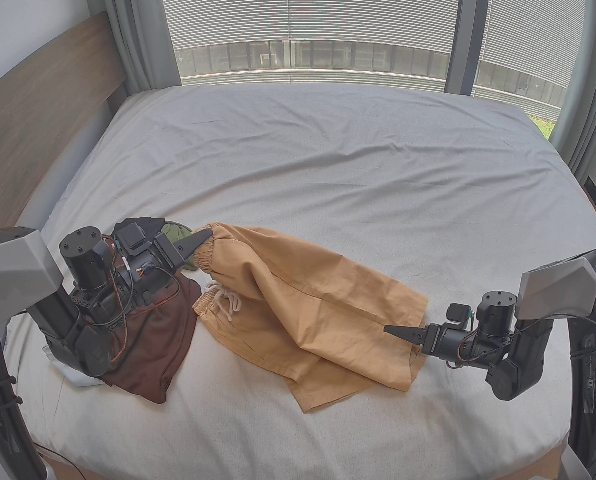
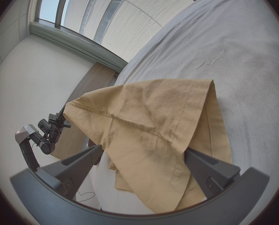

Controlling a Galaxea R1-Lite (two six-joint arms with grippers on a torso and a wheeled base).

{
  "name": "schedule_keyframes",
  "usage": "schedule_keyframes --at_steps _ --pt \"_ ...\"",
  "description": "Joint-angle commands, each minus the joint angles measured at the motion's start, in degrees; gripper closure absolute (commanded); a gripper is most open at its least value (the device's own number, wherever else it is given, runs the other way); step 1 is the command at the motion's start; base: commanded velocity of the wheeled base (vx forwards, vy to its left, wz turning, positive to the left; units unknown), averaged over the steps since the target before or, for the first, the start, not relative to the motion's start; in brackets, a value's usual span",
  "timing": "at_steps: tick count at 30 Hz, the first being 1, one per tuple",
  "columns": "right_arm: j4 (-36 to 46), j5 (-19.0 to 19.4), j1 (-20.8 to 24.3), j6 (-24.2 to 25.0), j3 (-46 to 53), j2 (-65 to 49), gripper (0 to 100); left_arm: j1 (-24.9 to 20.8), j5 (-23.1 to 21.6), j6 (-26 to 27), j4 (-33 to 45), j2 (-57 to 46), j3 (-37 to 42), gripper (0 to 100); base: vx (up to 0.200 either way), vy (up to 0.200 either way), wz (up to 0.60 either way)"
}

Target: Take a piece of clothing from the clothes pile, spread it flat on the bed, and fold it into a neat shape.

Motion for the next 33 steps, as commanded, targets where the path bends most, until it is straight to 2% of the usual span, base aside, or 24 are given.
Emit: schedule_keyframes --at_steps 1,7,11,16,17,27,33 --pt "-0.06 0.02 0.41 -0.02 -0.72 0.56 0 -0.01 -0.01 -0.02 -0.02 0.07 0.00 100 0.000 0.000 0.00" --pt "-0.06 -0.06 1.20 -0.11 -3.00 2.41 0 -0.10 -0.10 -0.11 -0.02 0.07 0.09 100 0.000 0.000 0.00" --pt "-0.06 -4.64 2.87 -2.83 -5.90 5.40 0 -0.10 -0.10 -0.11 -0.02 -0.02 0.09 100 0.000 0.000 0.00" --pt "-0.15 -5.51 3.04 -2.83 -6.87 6.63 0 -0.01 -0.10 -0.11 -0.02 -0.11 0.00 100 0.000 0.000 0.00" --pt "-0.15 -5.51 3.04 -2.92 -6.87 6.28 100 -0.10 -0.10 -0.11 -0.02 -0.11 0.00 100 0.000 0.000 0.00" --pt "-0.41 -5.60 2.34 -2.83 -5.73 2.59 100 -0.01 -0.10 -0.02 -0.02 0.94 -0.17 100 0.000 0.000 0.00" --pt "-0.15 -5.60 0.93 -2.48 -2.04 -7.17 100 0.43 -0.01 -0.02 -0.02 0.77 -0.52 100 0.000 0.000 0.00"
